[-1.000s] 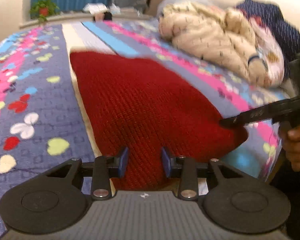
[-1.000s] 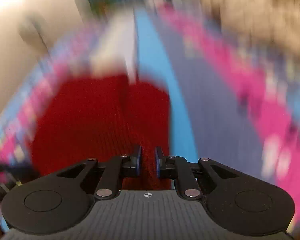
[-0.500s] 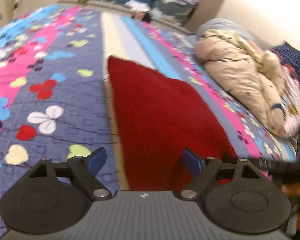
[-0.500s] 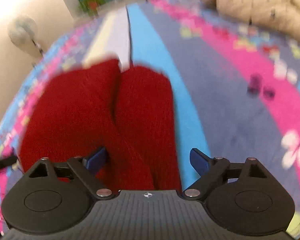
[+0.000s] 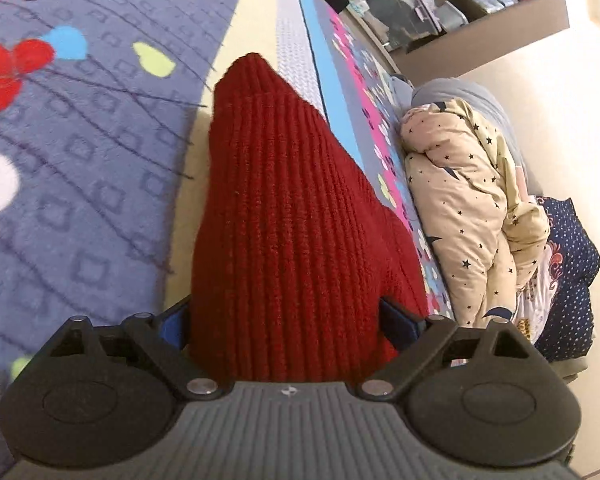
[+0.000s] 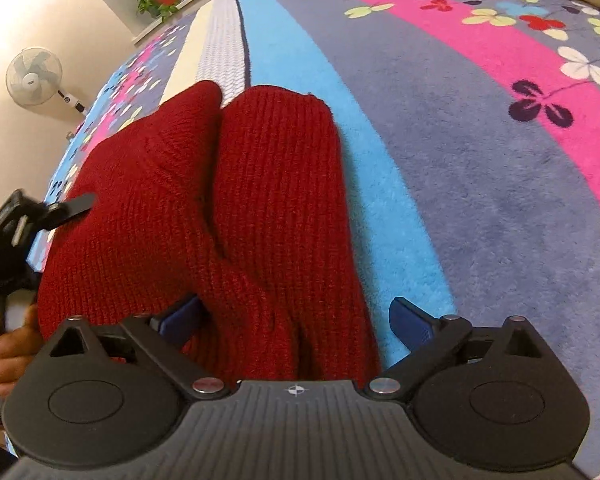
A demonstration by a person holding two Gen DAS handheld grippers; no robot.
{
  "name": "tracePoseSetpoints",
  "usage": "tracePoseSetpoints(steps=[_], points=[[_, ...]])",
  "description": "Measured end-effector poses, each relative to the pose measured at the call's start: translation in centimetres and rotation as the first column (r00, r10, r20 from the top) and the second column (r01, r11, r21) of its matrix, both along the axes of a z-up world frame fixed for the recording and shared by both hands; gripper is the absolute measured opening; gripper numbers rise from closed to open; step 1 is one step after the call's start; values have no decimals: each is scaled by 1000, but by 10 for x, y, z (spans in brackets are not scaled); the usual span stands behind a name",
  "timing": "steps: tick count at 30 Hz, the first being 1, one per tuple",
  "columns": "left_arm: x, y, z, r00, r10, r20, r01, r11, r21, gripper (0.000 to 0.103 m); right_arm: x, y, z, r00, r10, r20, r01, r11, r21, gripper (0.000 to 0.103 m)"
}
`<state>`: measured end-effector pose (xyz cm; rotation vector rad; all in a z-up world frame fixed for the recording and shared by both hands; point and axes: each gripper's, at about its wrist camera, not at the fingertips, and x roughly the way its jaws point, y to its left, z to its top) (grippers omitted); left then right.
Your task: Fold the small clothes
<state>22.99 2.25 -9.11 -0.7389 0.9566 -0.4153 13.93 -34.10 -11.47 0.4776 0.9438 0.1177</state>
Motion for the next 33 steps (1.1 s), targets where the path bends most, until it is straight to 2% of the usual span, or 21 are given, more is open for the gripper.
tracePoseSetpoints(steps=[2,4,6,7,9,10,12,17,19,21,22,23,24,25,27,28,29,30,31,32,33], points=[[0,-1,4,1000,-4,15,4,1000,29,83,-2,2,1,1000,9,13,-9,1000,9,88],[-3,-2,14,999,-26,44,23,998,64,68,-1,7,4,1000,8,26,-8,1000,2,85],[-9,0,28,996,-44,73,37,994,102,64,1,12,9,999,12,53,-12,1000,-9,70],[-14,3,37,995,-47,90,36,992,121,64,1,17,13,997,12,80,-10,1000,-17,66],[-23,9,55,990,-34,137,9,984,178,64,-2,25,20,990,14,138,-11,1000,-22,43],[-27,16,65,986,-25,164,-11,977,211,64,-2,29,23,986,22,166,-21,1000,-5,40],[-33,36,82,979,-3,204,-46,971,233,63,0,43,28,975,51,218,-60,998,34,37],[-39,86,114,961,-15,277,-80,941,329,65,-2,91,37,928,210,307,-231,972,33,36],[-38,105,111,966,13,258,-109,926,362,76,-1,107,39,907,265,326,-289,957,27,36],[-41,123,98,975,70,211,-154,897,415,77,3,118,36,903,302,307,-322,947,16,36],[-48,130,96,970,111,214,-200,868,455,77,5,123,31,907,313,281,-329,944,9,36],[-60,136,98,959,141,245,-247,840,483,77,7,127,26,912,323,254,-333,943,-1,37],[-72,140,102,951,145,274,-267,834,483,77,9,129,24,912,332,241,-341,940,-2,37],[-83,141,106,946,133,296,-265,842,469,77,8,131,24,914,327,239,-332,943,-20,37],[-102,132,111,948,62,313,-204,872,445,73,7,131,25,917,329,225,-329,944,-39,37],[-109,121,110,948,7,319,-162,871,464,70,7,129,25,919,326,221,-328,944,-28,37],[-114,109,102,950,-56,307,-118,847,518,69,7,132,25,920,324,219,-326,945,-28,37],[-113,94,87,961,-131,244,-44,797,602,70,6,134,27,919,327,219,-327,944,-38,38],[-118,83,72,959,-175,225,-19,748,664,75,4,135,28,918,331,219,-328,943,-50,38],[-124,74,68,950,-198,242,-34,702,711,75,1,137,27,918,333,214,-326,943,-67,39],[-130,71,74,944,-199,262,-53,694,718,75,0,138,27,917,342,208,-332,940,-80,39]])
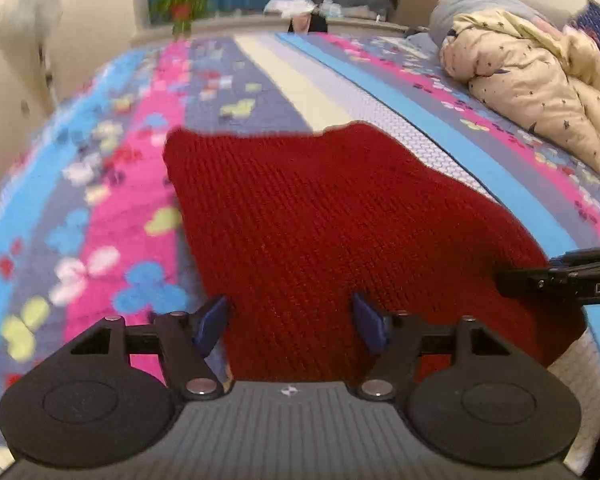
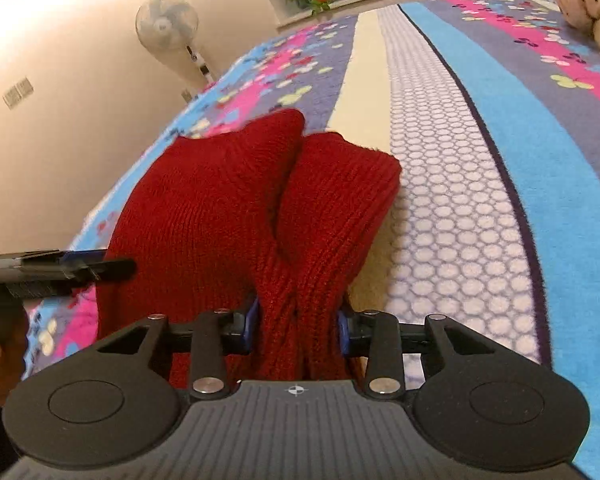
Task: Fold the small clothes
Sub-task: 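Release the folded sweater with both grippers and pull them back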
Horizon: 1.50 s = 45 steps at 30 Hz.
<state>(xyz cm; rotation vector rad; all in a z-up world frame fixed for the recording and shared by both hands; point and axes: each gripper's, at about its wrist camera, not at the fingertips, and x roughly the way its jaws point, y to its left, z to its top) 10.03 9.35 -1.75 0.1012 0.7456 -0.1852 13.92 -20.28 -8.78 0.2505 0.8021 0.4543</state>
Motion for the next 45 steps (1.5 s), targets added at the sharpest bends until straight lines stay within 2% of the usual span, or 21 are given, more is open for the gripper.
tracePoseSetpoints(steps=[2,4,5,7,8,9,11,13,16,19,21,22,25,28,30,45], points=[[-18,0,18,998,46,52,-44,999,-30,76,-7,3,2,1000,1,24,0,999,-46,39],[-44,2,27,991,76,110,-66,994,-90,87,-13,0,5,999,-5,33,7,998,-70,39],[-57,0,29,989,88,116,-76,992,-104,87,-16,-2,7,999,-7,34,10,997,-74,39],[-79,-5,31,988,108,112,-97,990,-101,88,-24,-4,12,999,-22,44,27,993,-112,45],[-93,-10,32,987,116,113,-106,990,-97,88,-27,-5,14,998,-35,59,43,989,-141,54],[-104,-13,31,986,119,119,-108,989,-96,88,-32,-6,17,996,-47,78,59,984,-165,58],[-124,-23,35,980,126,152,-115,990,-75,92,-43,-8,26,992,-61,107,80,979,-187,59],[-140,-29,41,968,147,205,-140,989,-45,101,-58,-7,37,983,-89,160,126,962,-244,59],[-158,-33,48,951,188,247,-182,982,-50,102,-90,-8,58,960,-93,262,172,940,-294,61],[-172,-30,51,930,296,220,-273,953,-129,102,-123,-15,72,943,-114,311,201,944,-262,74],[-178,-32,48,920,348,179,-325,934,-146,102,-139,-16,74,937,-122,327,213,942,-261,85],[-180,-33,46,921,359,150,-338,929,-151,102,-146,-15,74,936,-125,329,218,939,-264,86],[-172,-35,41,926,367,86,-353,924,-146,102,-150,-7,71,944,-107,313,198,941,-276,87],[-162,-33,35,921,387,49,-380,918,-115,102,-143,3,65,948,-89,305,188,931,-312,87],[-159,-31,31,917,398,26,-392,912,-120,102,-140,7,61,954,-85,289,178,933,-314,87],[-156,-33,28,917,398,37,-394,915,-87,102,-141,2,60,960,-88,266,167,943,-289,89]])
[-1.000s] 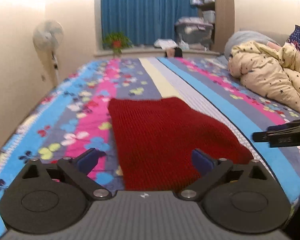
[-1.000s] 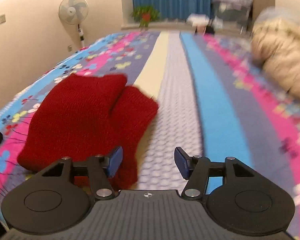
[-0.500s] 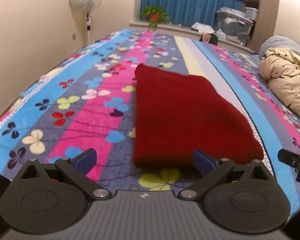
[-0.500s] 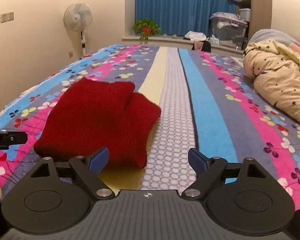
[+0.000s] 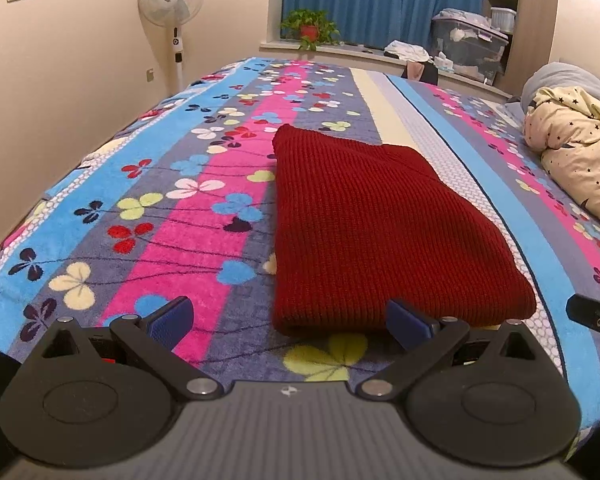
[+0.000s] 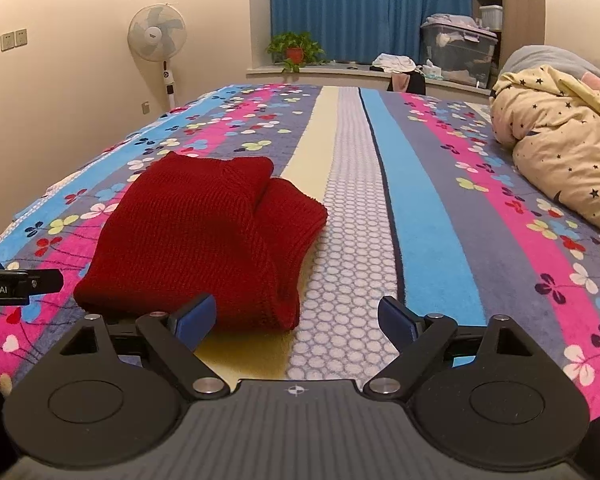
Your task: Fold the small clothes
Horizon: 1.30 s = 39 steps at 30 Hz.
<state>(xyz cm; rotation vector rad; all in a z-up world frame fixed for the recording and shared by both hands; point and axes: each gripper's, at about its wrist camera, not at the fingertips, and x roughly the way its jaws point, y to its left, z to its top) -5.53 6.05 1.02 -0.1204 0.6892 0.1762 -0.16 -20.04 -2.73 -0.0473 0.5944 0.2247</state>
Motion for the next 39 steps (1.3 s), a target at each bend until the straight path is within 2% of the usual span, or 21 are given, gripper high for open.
tracePoseSetpoints(steps=[10,39], points=[[0,-1,0,1000,-12,0,12,1000,2,102,-2,8,-2,999,40,0,-40,999,-23,89],[0,-1,0,1000,-14,1,14,1000,5,102,-2,7,-5,999,45,-7,-45,999,-25,90]])
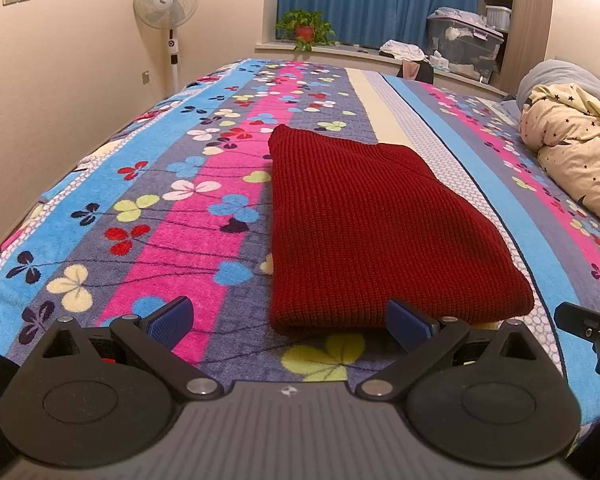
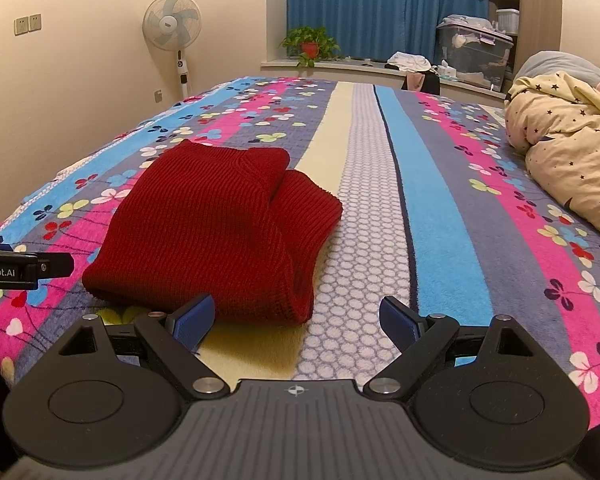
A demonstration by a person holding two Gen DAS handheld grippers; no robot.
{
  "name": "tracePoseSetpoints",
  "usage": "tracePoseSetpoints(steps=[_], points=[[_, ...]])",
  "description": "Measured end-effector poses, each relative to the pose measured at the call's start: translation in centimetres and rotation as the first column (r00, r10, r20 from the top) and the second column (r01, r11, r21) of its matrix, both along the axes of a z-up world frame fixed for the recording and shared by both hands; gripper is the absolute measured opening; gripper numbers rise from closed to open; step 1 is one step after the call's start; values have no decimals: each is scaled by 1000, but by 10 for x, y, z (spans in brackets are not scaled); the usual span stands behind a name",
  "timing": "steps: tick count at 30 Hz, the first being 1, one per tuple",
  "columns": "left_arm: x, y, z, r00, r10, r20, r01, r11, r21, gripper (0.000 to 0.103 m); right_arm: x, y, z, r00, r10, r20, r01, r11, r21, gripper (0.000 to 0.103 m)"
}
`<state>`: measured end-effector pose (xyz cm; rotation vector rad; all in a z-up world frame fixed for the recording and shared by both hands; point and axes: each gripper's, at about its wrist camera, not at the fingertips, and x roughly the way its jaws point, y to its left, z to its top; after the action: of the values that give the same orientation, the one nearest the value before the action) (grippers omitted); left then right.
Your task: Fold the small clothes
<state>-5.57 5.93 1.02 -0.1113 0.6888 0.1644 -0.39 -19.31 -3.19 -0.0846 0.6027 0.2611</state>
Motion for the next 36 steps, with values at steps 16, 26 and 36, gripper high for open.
tracePoseSetpoints(steps=[16,26,36], points=[[0,1,-1,1000,-5,-2,5,1000,4,102,0,-3,-5,1000,3,-11,-3,1000,-8,90],[1,2,-2,1000,-11,-5,11,1000,8,102,1,-2,-4,1000,2,-16,-2,1000,-12,90],[2,5,-4,1000,-24,-3,24,1000,11,102,2,-3,-5,1000,0,-18,-1,1000,-13,90]])
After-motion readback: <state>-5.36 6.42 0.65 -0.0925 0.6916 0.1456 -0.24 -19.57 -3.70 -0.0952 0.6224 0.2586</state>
